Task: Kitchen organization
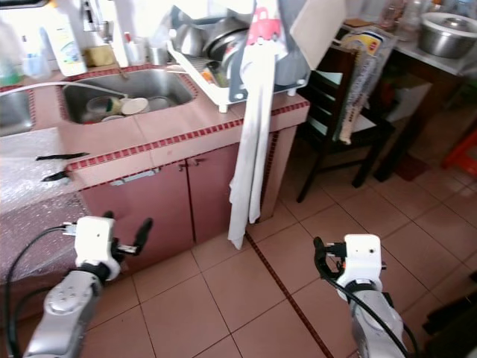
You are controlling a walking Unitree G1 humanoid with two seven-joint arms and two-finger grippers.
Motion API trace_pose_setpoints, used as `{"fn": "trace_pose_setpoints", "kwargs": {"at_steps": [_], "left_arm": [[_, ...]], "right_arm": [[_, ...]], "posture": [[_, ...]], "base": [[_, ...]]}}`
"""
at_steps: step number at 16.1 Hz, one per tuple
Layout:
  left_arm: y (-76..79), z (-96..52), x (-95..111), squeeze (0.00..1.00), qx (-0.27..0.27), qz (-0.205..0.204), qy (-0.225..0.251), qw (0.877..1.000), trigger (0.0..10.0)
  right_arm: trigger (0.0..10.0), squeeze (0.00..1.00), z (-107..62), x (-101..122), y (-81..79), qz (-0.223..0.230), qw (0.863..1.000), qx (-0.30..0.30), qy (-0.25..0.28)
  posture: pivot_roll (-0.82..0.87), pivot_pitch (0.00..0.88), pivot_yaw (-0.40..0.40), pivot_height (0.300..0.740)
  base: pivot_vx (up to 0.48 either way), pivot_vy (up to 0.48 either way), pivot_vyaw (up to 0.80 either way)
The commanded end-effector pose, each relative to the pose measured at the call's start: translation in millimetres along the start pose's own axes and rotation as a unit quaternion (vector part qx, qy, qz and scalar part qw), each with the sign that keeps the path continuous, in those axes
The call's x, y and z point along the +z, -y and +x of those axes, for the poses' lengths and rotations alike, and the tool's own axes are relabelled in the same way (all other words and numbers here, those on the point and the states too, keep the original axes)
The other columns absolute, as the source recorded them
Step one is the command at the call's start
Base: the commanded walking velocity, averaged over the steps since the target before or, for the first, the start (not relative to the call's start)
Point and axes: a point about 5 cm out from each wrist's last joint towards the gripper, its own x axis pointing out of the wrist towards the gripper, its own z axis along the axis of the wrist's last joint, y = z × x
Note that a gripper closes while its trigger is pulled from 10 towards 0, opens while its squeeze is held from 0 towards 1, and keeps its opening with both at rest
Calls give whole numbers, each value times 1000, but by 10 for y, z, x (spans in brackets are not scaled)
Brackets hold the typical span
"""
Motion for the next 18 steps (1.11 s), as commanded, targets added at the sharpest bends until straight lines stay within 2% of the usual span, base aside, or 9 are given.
{"fn": "trace_pose_setpoints", "kwargs": {"at_steps": [1,2,3,5,8,11,13,17,18], "left_arm": [[74,32,0,0,-7,-5,-5,1000,10000],[92,42,6,0,-8,-3,-4,1000,10000],[98,43,13,0,-8,-2,-3,1000,10000],[29,21,47,0,15,0,-1,1000,10000],[8,9,126,0,31,-10,3,999,10000],[126,97,217,0,16,-12,10,1000,10000],[129,114,237,0,21,-12,8,1000,10000],[90,122,226,0,29,-17,-12,999,10000],[95,147,233,0,23,-13,-12,1000,10000]], "right_arm": [[10000,0,123,188,-113,13,1000,9,23],[10000,0,166,230,-142,42,999,4,25],[10000,0,222,296,-175,27,999,11,34],[10000,0,291,372,-212,34,998,12,44],[10000,0,300,321,-258,32,999,10,30],[10000,0,289,330,-316,36,999,14,30],[10000,0,308,318,-317,37,999,14,28],[10000,0,393,415,-375,61,997,9,45],[10000,0,391,447,-410,53,997,15,52]], "posture": [[-66,0,-40,740],[-63,0,-41,740],[-54,0,-41,740],[-19,0,-46,740],[-11,0,-49,740],[-26,13,-50,740],[-25,15,-47,740],[-37,17,-18,740],[-36,13,-19,740]], "base": [[0,0,0],[0,0,0],[0,0,0],[0,0,0],[0,0,133],[0,0,800],[0,0,800],[0,0,0],[0,0,0]]}}
